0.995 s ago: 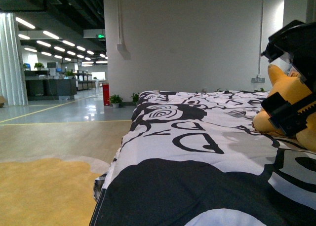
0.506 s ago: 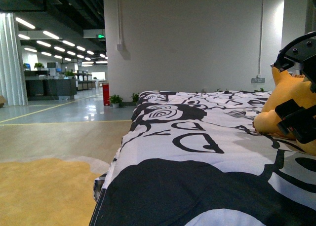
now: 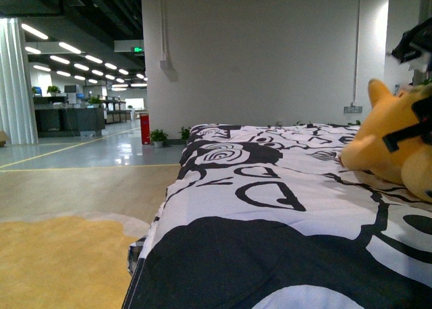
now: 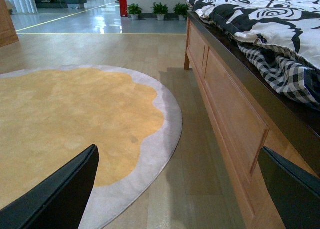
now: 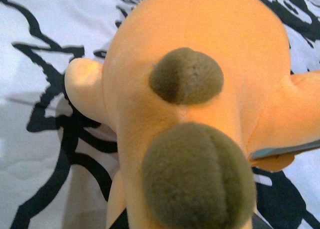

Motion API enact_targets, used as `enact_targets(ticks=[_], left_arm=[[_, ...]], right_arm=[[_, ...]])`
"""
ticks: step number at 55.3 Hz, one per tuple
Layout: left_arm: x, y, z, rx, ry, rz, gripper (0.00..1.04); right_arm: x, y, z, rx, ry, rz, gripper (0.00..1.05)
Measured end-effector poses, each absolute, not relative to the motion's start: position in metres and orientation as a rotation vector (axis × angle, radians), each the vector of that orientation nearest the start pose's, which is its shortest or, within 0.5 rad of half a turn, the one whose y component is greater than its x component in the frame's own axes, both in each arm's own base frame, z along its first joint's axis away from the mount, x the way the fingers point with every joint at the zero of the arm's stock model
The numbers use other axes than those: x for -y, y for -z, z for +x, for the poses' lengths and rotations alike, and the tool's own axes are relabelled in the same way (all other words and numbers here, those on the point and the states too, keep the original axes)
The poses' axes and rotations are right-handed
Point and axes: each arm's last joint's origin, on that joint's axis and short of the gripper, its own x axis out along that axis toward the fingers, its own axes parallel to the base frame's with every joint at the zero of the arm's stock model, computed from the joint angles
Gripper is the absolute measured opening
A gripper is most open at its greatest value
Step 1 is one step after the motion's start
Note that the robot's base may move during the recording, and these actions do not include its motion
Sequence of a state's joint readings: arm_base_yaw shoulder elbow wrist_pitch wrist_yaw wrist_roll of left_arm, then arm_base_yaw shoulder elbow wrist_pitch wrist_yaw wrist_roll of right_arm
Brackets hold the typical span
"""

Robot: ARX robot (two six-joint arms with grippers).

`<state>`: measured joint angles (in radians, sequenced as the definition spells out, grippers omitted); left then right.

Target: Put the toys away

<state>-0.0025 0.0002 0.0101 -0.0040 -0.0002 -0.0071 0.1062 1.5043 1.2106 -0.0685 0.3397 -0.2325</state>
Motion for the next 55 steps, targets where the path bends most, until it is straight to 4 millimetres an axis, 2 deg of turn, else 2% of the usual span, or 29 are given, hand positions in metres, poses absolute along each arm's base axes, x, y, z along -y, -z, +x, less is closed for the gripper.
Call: enact_targets(ticks=[5,12,20,22,26,33,40,55], left_arm=[[0.0,-0.167,0.097,0.006,0.002,-0.007,0.98],[0.0,-0.167,0.097,0.006,0.002,-0.007,0.98],[0.0,-0.167,0.097,0.006,0.002,-0.007,0.98],[0.0,-0.167,0.097,0.006,0.002,-0.007,0.98],[0.0,-0.167,0.097,0.006,0.002,-0.007,0.98],[0.0,-0.167,0.097,0.006,0.002,-0.007,0.98],[0.0,-0.167,0.097,0.006,0.002,-0.007,0.98],[0.0,-0.167,0.097,0.006,0.002,-0.007,0.98]], right_arm=[[-0.022,-0.334,0.329,-0.29,0.111,-0.259,0.07],[-0.015,-0.358,0.298,-0.159,-0.019,-0.179,0.07],[-0.008,-0.382,0.25,-0.03,-0.191,-0.078,0.07],[-0.006,-0.387,0.232,0.007,-0.253,-0.05,0.07],[-0.004,-0.39,0.2,0.054,-0.356,0.01,0.07],[-0.003,-0.383,0.163,0.089,-0.439,0.091,0.07],[-0.003,-0.374,0.147,0.092,-0.448,0.141,0.07],[-0.003,-0.37,0.145,0.078,-0.447,0.169,0.07]])
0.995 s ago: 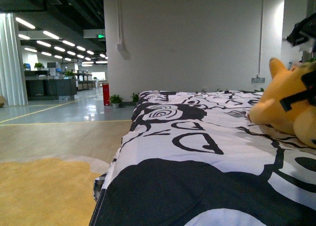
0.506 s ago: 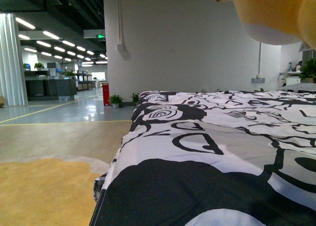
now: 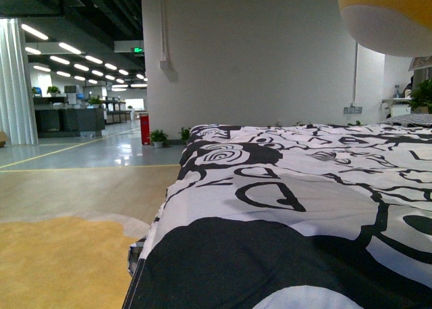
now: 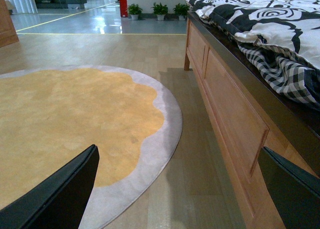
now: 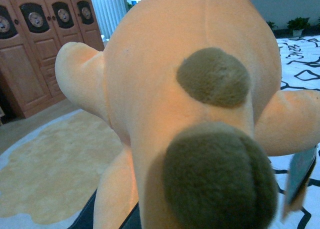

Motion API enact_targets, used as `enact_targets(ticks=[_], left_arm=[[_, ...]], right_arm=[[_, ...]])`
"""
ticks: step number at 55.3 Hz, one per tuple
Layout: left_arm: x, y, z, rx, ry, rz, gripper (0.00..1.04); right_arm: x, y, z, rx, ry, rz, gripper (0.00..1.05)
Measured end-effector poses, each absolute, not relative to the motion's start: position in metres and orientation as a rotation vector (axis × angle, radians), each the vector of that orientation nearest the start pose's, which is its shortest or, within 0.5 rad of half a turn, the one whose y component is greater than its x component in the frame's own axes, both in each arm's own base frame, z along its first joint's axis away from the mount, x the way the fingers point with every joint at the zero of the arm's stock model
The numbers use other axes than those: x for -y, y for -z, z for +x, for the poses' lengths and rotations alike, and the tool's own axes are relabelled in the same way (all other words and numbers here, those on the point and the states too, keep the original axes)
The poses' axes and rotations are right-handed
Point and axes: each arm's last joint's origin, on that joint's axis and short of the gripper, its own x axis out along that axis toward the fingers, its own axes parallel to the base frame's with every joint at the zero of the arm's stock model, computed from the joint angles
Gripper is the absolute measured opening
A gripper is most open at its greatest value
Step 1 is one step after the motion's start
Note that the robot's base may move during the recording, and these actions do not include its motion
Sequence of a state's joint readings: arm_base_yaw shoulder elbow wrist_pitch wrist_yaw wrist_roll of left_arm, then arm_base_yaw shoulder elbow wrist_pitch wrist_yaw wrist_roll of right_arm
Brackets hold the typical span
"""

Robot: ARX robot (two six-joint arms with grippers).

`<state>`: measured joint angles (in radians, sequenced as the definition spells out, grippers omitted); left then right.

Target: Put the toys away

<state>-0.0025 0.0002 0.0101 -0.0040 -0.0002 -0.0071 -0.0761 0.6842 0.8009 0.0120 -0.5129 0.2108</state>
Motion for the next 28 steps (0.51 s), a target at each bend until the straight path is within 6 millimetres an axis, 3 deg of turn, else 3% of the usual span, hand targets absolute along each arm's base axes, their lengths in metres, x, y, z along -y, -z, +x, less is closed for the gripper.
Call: enact_targets(ticks=[4,7,14,28], left_arm=[[0.0,-0.167,0.097,0.006,0.002,-0.007,0.98],[0.0,-0.167,0.097,0.006,0.002,-0.007,0.98],[0.0,-0.167,0.097,0.006,0.002,-0.007,0.98],[0.0,-0.167,0.097,0.006,0.002,-0.007,0.98]], right_arm=[[-0.003,-0.37,0.145,0.076,-0.434,0.169,0.07],[-0.004,-0.365,0.143,0.036,-0.297,0.149,0.07],[0.0,-0.332,0.137,0.007,-0.02,0.055,0.07],[0.0,-0.269,0.129,-0.02,-0.009,0.019,0.07]])
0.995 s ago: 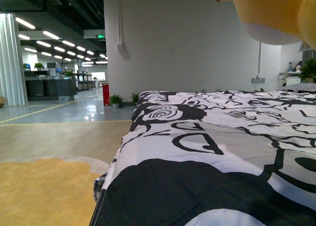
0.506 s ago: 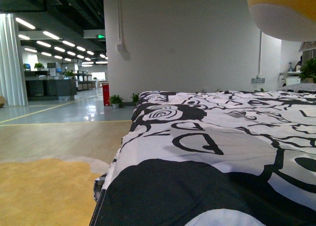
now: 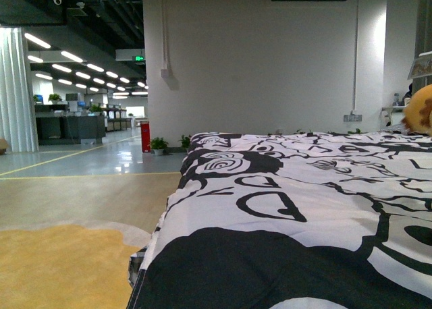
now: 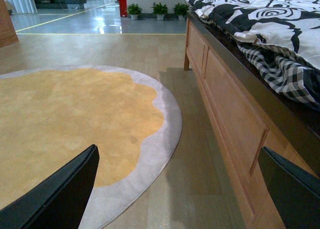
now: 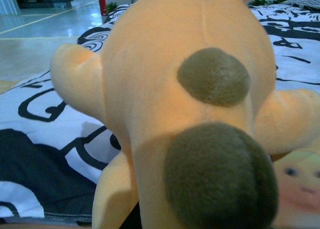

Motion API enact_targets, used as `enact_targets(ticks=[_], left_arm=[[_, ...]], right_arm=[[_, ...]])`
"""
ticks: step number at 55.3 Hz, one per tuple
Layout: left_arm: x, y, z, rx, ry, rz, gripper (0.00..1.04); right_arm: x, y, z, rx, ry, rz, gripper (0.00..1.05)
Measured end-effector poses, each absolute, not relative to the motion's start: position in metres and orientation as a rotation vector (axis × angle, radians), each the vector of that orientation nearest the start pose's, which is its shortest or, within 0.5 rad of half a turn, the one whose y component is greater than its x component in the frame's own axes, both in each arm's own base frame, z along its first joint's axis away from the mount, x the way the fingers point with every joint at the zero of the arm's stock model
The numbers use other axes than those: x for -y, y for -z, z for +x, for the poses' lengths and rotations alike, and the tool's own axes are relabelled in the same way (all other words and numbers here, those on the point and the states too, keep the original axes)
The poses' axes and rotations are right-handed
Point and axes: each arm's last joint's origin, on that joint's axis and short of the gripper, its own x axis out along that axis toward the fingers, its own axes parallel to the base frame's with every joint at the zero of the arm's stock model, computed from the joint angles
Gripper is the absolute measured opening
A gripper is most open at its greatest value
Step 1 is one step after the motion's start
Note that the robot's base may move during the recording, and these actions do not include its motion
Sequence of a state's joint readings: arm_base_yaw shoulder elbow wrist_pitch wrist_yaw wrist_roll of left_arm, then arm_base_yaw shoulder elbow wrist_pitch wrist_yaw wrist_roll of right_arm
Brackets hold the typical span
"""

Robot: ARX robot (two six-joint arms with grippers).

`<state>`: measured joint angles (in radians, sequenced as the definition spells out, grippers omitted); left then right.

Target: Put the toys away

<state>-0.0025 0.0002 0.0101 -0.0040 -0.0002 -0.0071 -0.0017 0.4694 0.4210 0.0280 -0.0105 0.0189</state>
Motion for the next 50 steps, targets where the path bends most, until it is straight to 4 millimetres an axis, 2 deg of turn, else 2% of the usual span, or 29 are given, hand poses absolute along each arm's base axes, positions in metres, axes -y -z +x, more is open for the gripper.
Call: enact_targets(ticks=[20,32,50], left_arm=[[0.0,-0.167,0.097,0.006,0.003,-0.007,0.98],[0.0,-0.167,0.097,0.006,0.002,-0.007,0.98],[0.0,-0.167,0.097,0.006,0.002,-0.007,0.98]], right_arm=[[0.0,-0.217,0.117,-0.015,0.002,0.008,0.07],[0.0,-0.202,0.113,-0.01,0.002,0.007,0.07],[0.0,-0.189,0.107,0.001,0.002,0.006,0.07]])
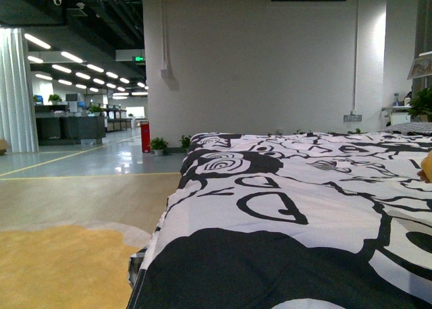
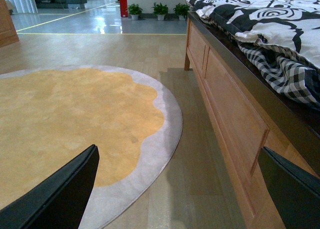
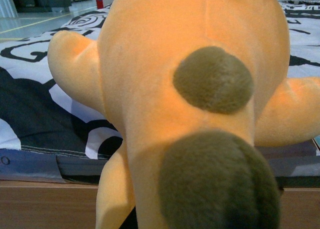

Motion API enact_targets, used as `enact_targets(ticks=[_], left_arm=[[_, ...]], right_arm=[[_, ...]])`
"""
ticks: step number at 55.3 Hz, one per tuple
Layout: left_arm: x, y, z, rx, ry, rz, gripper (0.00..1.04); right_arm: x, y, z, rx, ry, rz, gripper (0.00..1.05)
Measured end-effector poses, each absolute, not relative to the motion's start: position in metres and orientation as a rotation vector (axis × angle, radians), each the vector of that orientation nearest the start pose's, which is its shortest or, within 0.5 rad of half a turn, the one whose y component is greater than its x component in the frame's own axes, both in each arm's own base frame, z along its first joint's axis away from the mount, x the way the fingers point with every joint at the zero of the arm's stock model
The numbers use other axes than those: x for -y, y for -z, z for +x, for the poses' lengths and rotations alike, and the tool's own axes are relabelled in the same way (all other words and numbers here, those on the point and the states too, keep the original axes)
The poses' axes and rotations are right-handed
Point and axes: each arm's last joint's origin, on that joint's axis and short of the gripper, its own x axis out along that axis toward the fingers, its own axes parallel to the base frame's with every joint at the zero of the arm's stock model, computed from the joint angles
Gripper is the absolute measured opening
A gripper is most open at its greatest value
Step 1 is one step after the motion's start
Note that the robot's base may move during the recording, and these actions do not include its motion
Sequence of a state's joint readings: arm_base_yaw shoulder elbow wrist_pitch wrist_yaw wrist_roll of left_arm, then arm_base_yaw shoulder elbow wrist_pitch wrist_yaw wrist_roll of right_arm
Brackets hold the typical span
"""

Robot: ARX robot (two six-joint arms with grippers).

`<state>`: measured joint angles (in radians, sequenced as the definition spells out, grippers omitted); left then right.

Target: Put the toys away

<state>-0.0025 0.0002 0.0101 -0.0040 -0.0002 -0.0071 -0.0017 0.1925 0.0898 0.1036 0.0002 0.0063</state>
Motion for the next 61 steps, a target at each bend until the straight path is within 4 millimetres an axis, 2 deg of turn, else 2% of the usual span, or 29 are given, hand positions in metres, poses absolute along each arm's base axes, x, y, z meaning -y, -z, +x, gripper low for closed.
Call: enact_targets(ticks=[7,25,31,61], left_arm=[[0.0,-0.167,0.097,0.006,0.002,-0.007,0.98],[0.0,-0.167,0.097,0.006,0.002,-0.007,0.98],[0.0,-0.167,0.097,0.006,0.002,-0.007,0.98],[0.0,-0.167,0.097,0.006,-0.004,-0.007,0.98]], right_arm=[[0.0,-0.183,0.099,-0.004,0.002,0.006,0.07],[0.0,-0.177,0.098,0.003,0.002,0.006,0.07],[0.0,-0.168,0.097,0.006,0.002,0.006,0.07],[0.0,-0.168,0.097,0.009,-0.007,0.005,0.07]])
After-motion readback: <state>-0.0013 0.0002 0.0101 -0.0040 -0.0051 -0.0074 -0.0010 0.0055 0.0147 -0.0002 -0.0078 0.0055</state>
